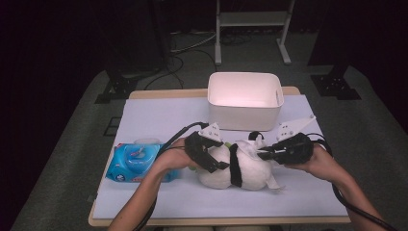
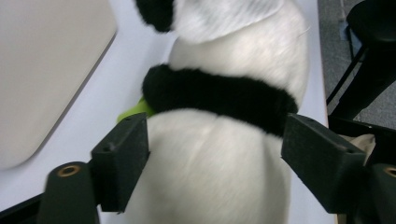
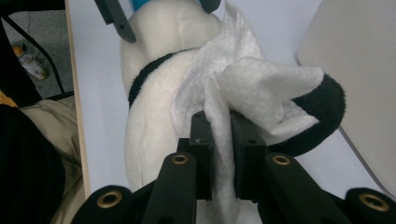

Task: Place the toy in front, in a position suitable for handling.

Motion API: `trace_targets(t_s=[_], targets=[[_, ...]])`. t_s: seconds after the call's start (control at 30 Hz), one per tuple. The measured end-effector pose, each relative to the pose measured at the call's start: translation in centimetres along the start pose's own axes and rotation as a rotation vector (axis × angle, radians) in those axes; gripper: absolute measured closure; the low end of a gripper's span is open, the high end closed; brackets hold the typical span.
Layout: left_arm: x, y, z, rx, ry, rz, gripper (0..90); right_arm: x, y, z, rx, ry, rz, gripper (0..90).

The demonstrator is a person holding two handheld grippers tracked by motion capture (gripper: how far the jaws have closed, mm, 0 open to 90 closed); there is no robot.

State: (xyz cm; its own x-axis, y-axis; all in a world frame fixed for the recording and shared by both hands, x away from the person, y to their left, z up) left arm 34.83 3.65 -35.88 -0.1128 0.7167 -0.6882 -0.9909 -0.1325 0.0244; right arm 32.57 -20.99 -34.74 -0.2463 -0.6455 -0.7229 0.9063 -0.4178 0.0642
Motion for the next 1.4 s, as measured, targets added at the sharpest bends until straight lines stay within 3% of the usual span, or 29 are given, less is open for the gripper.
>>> trace_targets(t_s=[0.07, 0.33, 0.43, 0.57, 0.7, 0.77, 1.1, 1.4], targets=[[0.4, -0.3, -0.1, -0.004, -0.034, 0.01, 19.1, 0.2, -0.1, 0.0, -0.005, 0.006, -0.01, 79.7], [1.2, -0.9, -1.1, 0.032, -0.022, 0.073, 10.8, 0.3, 0.0, 0.0, -0.013, 0.005, -0.007, 79.7], [1.1, -0.7, -1.7, 0.037, -0.031, 0.06, 11.8, 0.3, 0.0, 0.0, -0.013, 0.002, -0.011, 79.7], [0.9, -0.6, -1.6, 0.02, -0.047, 0.034, 28.0, 0.3, 0.0, 0.1, -0.009, 0.003, -0.017, 79.5], [0.5, -0.6, -1.3, -0.008, -0.039, 0.004, 35.8, 0.0, 0.4, 0.2, -0.004, 0.016, -0.035, 79.5], [0.4, -0.8, -1.3, -0.014, -0.053, -0.011, 36.3, -0.1, 0.7, 0.1, -0.025, 0.012, -0.037, 79.2], [-0.4, -2.5, -1.1, -0.043, -0.043, -0.033, 39.5, -1.5, 2.7, -0.7, -0.038, 0.015, -0.044, 79.1], [-0.3, -2.8, -1.2, -0.042, -0.048, -0.018, 39.7, -2.2, 3.6, -1.6, -0.06, -0.007, -0.04, 78.8]])
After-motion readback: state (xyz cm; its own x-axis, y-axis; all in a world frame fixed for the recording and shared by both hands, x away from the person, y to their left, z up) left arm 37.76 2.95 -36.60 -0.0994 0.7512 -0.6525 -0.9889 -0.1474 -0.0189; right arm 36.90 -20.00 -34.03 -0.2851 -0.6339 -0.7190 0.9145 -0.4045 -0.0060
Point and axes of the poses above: each handheld gripper's, and its own axes: z roughly backward along the jaws, x roughly out of its underside, y roughly to its right, the point moved 3 cm from there along -z, roughly forward along the jaws, and after that the axes turned 4 degrees about x, right-handed, at the moved point
